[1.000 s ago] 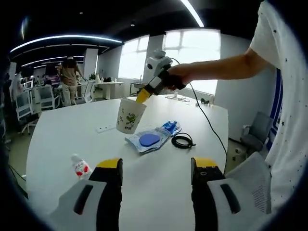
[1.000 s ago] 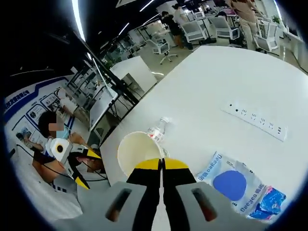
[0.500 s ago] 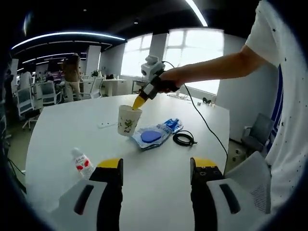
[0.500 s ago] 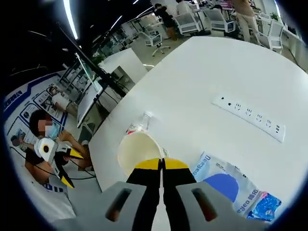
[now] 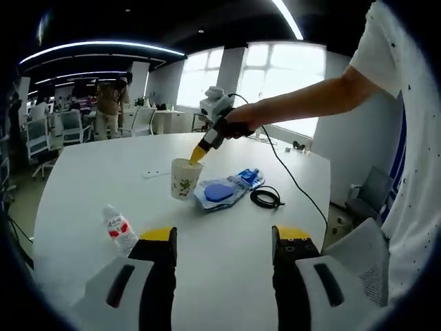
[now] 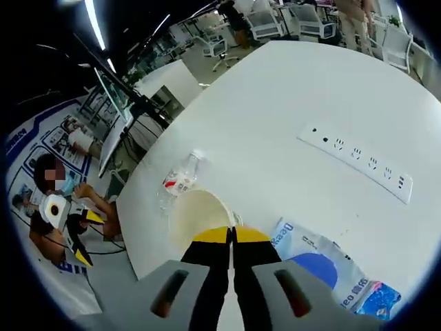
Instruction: Arrange the tabletop items into an orderly group along one side of the table until the central work area is clear of visible clutter.
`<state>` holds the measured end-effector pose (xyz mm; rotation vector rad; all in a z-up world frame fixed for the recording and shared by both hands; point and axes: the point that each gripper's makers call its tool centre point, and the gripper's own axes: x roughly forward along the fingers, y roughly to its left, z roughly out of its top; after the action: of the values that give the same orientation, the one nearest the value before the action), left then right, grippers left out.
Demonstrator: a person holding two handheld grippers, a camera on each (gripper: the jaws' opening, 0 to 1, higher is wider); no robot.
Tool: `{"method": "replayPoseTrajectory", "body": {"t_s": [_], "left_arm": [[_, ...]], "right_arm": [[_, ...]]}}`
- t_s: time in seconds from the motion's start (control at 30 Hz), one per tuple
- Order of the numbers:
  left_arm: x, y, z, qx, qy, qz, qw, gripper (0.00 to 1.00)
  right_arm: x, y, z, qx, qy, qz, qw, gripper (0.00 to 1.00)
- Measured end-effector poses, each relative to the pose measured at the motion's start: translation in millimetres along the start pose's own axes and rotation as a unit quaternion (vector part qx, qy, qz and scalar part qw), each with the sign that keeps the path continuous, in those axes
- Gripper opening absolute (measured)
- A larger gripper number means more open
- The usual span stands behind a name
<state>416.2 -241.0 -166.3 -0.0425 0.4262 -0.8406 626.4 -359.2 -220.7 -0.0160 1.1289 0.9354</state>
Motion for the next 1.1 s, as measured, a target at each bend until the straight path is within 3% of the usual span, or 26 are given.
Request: {"method": "replayPoseTrajectory", "body": {"t_s": [0.73,1.1], "left_arm": [[6,6.0,-9.7,-0.015,0.004,0.000,0.9999,0.54],[8,5.5,-13.7,-0.018,0.007,-0.002,0.9998,0.54]], "right_arm": [[24,-21,-9.2,-0.025,0.037,-0.023,0.9987,0.00],[28,-20,-14.5,-0.033,0.048,-0.027,0.9979,0.00]]}}
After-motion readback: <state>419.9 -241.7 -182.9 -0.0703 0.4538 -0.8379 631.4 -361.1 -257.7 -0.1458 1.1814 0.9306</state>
